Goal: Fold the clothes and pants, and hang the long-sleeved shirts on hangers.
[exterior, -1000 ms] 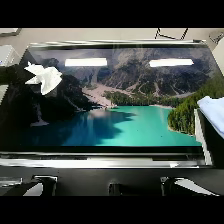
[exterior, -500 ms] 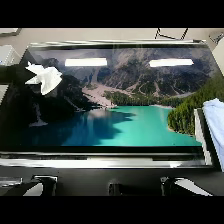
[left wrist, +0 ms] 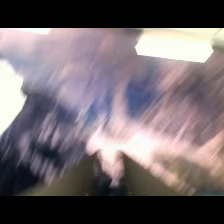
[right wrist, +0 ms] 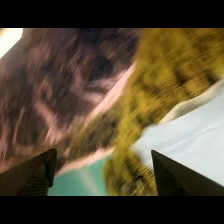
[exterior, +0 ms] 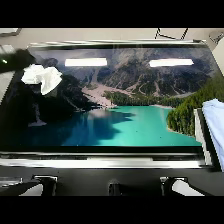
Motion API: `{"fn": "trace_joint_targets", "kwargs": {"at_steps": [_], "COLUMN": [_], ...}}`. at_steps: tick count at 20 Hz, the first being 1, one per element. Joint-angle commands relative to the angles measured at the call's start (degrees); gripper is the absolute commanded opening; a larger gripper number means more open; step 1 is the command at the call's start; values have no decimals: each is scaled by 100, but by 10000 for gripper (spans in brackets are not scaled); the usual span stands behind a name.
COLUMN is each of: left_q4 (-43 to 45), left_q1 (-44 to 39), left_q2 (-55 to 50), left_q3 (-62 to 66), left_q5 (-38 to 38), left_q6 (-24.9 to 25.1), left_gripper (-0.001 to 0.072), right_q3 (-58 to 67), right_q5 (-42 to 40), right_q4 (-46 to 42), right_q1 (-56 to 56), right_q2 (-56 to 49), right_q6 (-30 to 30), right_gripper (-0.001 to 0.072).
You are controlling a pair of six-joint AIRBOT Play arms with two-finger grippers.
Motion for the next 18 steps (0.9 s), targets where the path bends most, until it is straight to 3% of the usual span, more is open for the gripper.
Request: {"fn": "trace_joint_targets", "kwargs": {"at_steps": [1,3,7,18], "left_q4": [857,811,815,813], "left_q1": [-70,-101,-142,-142], "left_q2": [-713,-627,164,168], "left_q3": [-190,-907,-2188,-2194], "left_q5": [-2317,-2430,-1025,-1032], "left_q6": [-337,-70,-133,-131], "left_gripper": [714,714,714,717], "right_q3": [-251,-892,-1567,-1567], "right_q5": [1137,1290,857,800], "right_q4": [-317,-321,-763,-743], "right_q1": [1670,2124,2549,2551], "right_q2": [-361,-385,-245,-243], "right_q6": [149,282,297,295], "right_gripper": [690,681,681,681]}}
